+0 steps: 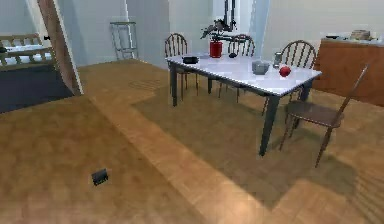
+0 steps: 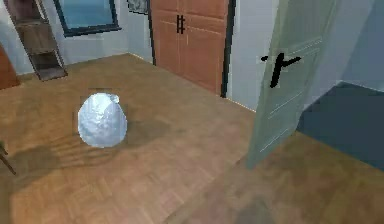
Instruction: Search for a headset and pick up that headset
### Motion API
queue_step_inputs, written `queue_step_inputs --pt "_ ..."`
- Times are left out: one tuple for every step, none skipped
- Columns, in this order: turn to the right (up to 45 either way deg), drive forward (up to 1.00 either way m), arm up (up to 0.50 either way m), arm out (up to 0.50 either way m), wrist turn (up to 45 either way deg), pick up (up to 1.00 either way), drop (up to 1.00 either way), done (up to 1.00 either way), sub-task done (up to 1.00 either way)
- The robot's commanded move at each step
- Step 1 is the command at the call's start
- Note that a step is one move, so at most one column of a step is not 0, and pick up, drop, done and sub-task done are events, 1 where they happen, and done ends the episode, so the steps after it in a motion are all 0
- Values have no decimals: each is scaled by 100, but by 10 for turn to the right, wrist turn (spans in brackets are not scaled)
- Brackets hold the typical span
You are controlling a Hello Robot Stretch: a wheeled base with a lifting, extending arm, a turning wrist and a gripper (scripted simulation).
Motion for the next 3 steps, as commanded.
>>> queue_step_inputs --pt "450 0 0 0 0 0 0 0 0" --pt "30 0 0 0 0 0 0 0 0" --pt "0 30 0 0 0 0 0 0 0"
